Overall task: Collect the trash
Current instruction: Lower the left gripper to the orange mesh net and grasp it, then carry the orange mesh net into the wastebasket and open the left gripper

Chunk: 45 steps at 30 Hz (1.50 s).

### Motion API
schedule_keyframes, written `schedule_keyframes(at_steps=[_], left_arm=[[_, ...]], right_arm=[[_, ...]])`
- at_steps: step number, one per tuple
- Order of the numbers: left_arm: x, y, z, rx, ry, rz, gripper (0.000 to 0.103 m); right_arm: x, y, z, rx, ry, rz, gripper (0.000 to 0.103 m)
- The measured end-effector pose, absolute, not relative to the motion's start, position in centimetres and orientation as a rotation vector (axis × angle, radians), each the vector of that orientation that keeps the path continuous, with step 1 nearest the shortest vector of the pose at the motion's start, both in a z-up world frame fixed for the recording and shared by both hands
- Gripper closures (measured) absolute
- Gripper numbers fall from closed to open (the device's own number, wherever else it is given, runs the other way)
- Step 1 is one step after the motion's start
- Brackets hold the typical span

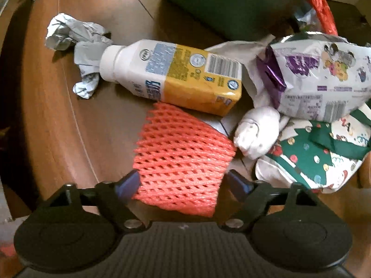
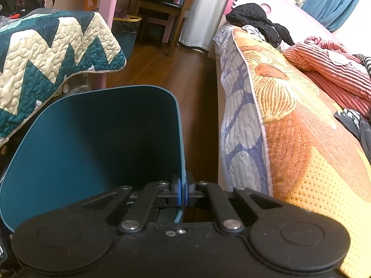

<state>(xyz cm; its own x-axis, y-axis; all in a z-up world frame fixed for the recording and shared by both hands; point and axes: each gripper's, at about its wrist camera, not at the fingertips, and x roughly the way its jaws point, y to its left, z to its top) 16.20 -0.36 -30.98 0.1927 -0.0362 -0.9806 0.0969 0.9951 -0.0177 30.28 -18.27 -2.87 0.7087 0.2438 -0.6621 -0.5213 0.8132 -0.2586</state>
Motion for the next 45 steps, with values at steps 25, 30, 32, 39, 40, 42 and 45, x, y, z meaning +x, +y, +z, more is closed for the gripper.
schedule_keyframes(at_steps=[25, 30, 32, 39, 40, 42, 45], left_arm=[[9.4, -4.6, -10.8, -0.12, 1.204, -0.278, 0.084], [8.7, -5.8, -4.8, -0.185, 1.088, -0.327, 0.084], [9.6, -5.5, -2.5, -0.182, 1.022, -0.306, 0.084], [16.6, -3.2, 2.0, -0.181, 0.916, -0.18, 0.084], [17.8, -3.2, 1.8, -0.175, 0.935, -0.167, 0.084], [20.1, -3.2, 0.9, -0.152, 0.953, -0.122, 0.084], [23.1, -3.6, -1.1, -0.111, 1.001, -0.063, 0.084]], right_arm=[[29.9, -18.2, -2.8, -0.466, 0.652, 0.443, 0.099], [29.2, -17.8, -2.8, -0.478, 0.646, 0.457, 0.098], [28.9, -17.6, -2.7, -0.487, 0.641, 0.467, 0.098], [28.2, -16.7, -2.4, -0.526, 0.621, 0.502, 0.098], [28.0, -16.5, -2.4, -0.531, 0.617, 0.507, 0.098], [27.8, -16.2, -2.3, -0.544, 0.612, 0.514, 0.098], [27.3, -15.8, -2.3, -0.556, 0.602, 0.526, 0.098]])
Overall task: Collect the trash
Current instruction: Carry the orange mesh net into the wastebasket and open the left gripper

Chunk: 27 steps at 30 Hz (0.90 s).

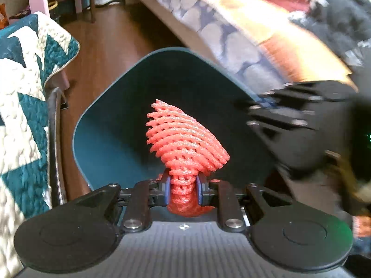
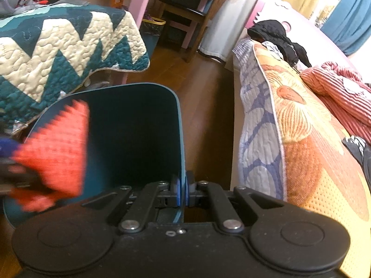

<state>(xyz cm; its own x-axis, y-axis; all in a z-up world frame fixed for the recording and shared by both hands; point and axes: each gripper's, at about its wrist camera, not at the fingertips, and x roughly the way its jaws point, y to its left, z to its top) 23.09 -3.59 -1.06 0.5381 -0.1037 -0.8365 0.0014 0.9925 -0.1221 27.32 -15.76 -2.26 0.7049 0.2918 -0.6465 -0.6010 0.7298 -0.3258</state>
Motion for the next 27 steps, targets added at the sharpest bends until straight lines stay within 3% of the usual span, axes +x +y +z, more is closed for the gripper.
schedule_keyframes(at_steps=[6, 10, 12, 13, 14, 24, 27], left_arm=[[25.8, -3.1, -4.6, -0.133, 1.067, -0.003, 0.081], [26.4, -3.0, -5.7, -0.15, 1.082, 0.018, 0.072], [26.5, -3.1, -5.7, -0.152, 1.076, 0.031, 0.055], [26.4, -3.1, -5.8, -0.157, 1.069, 0.032, 0.037], [26.3, -3.1, -5.8, -0.158, 1.058, 0.034, 0.029], [25.4, -3.2, -5.4, -0.169, 1.023, 0.029, 0.028], [24.4, -3.4, -4.3, -0.186, 0.988, 0.017, 0.023]], right_arm=[[26.7, -15.3, -2.1, -0.573, 0.59, 0.542, 0.098], [26.7, -15.2, -2.1, -0.58, 0.587, 0.544, 0.098], [26.6, -15.1, -2.1, -0.585, 0.586, 0.544, 0.098], [26.6, -15.2, -2.1, -0.586, 0.586, 0.545, 0.098], [26.6, -15.2, -2.1, -0.587, 0.586, 0.546, 0.098], [27.6, -16.0, -2.3, -0.565, 0.606, 0.518, 0.098], [28.0, -16.5, -2.4, -0.554, 0.615, 0.509, 0.098]])
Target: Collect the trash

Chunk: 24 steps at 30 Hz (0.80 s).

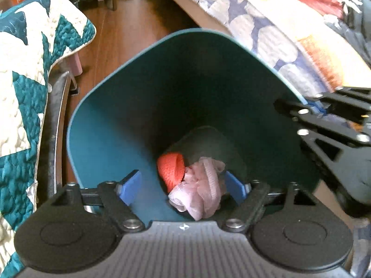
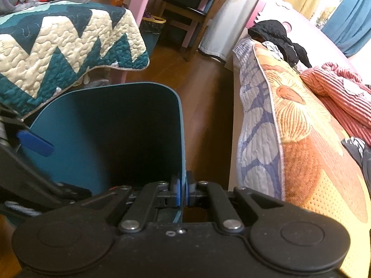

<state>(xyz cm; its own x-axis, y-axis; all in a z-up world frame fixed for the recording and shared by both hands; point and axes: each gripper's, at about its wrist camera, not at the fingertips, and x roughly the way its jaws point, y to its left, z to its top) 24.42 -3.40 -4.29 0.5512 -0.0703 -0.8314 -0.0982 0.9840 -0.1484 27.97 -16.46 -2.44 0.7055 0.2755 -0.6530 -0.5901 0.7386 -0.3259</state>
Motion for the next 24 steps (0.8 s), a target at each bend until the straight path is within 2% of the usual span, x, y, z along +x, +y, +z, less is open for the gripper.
schedule_keyframes(at_steps=[7, 12, 15, 24], left_arm=[[18.2, -3.4, -0.4, -0.201, 0.865, -0.121, 0.022], [13.6, -3.8, -0.6, -0.17, 0.867, -0.268, 0.019], [11.4, -4.5, -2.8, -0.151, 0.929, -0.347, 0.018], [10.0, -9.0, -16.2, 0.052, 1.165, -0.47, 0.018]], right_arm=[[28.8, -17.6, -2.7, -0.513, 0.628, 0.503, 0.098], [29.5, -18.4, -2.8, -0.489, 0.647, 0.488, 0.098], [29.8, -18.7, -2.9, -0.477, 0.657, 0.48, 0.098], [29.9, -18.9, -3.1, -0.472, 0.661, 0.479, 0.098]])
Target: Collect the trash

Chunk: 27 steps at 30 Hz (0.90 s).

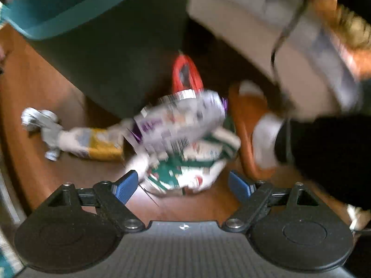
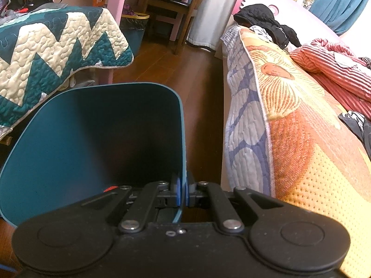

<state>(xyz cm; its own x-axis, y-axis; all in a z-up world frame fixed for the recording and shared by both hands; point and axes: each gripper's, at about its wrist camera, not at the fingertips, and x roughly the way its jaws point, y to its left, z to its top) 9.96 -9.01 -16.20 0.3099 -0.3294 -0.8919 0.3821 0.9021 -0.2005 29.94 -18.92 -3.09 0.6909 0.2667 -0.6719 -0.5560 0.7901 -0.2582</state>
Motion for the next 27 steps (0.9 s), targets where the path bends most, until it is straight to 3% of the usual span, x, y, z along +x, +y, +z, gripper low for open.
schedule_keyframes(at_steps=[7, 15, 18, 20, 23, 27], left_arm=[[9.6, -13.4, -23.9, 0.298, 1.231, -0.54, 0.018], [8.6, -17.0, -28.5, 0.614, 1.143, -0.551, 0.019], [8.6, -17.4, -29.3, 0.66, 1.126, -0.537, 0.033], [9.0, -17.4, -29.4, 0.667, 1.12, -0.515, 0.057], [9.6, -17.1, -29.2, 0.663, 1.123, -0.465, 0.084], [9.3, -16.2, -27.8, 0.625, 1.118, -0.477, 0.095]], right_arm=[[30.3, -18.9, -3.2, -0.461, 0.666, 0.474, 0.098], [30.5, -19.4, -3.5, -0.44, 0.675, 0.464, 0.098], [30.6, -19.5, -3.6, -0.437, 0.678, 0.462, 0.098], [30.6, -19.5, -3.6, -0.439, 0.68, 0.461, 0.098], [30.7, -19.5, -3.7, -0.442, 0.682, 0.456, 0.098], [30.5, -19.3, -3.6, -0.45, 0.679, 0.454, 0.098]])
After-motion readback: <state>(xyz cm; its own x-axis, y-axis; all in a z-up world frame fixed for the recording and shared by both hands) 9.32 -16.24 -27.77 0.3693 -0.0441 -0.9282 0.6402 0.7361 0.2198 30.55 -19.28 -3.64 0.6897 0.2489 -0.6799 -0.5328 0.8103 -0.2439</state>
